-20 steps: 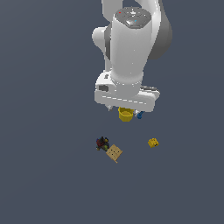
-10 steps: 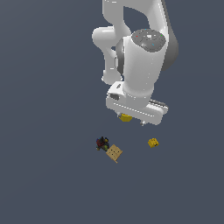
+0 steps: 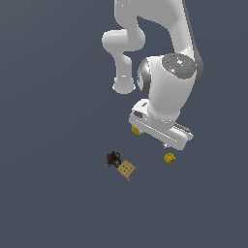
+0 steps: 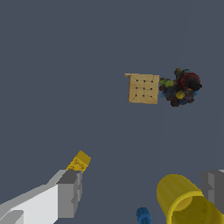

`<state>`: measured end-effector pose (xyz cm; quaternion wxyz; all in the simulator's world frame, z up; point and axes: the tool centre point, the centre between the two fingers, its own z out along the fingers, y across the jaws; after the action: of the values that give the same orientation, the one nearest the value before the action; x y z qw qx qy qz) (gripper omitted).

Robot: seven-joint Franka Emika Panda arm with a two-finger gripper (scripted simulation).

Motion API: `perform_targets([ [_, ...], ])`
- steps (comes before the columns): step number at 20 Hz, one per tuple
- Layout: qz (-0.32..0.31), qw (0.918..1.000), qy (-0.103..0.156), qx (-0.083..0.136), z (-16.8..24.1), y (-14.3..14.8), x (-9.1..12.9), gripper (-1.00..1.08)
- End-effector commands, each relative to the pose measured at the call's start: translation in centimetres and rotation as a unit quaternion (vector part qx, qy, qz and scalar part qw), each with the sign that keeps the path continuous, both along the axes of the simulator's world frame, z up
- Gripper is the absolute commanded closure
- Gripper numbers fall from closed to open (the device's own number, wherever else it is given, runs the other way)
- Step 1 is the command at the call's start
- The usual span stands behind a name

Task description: Pick up a designated object from a clutter of objects.

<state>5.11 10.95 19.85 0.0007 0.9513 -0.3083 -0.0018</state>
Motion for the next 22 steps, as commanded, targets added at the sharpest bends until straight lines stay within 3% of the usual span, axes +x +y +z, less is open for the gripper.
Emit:
perform_targets([
  [1, -0.025, 0.9997, 0.000, 0.000, -0.9, 0.9, 0.2, -0.92],
  [11, -0.123, 0.9924, -0.001, -0.001, -4.5, 4.5, 0.6, -0.92],
  [22, -0.229, 0.9734, -0.002, -0.001, -8.7, 8.4, 0.4, -0.92],
])
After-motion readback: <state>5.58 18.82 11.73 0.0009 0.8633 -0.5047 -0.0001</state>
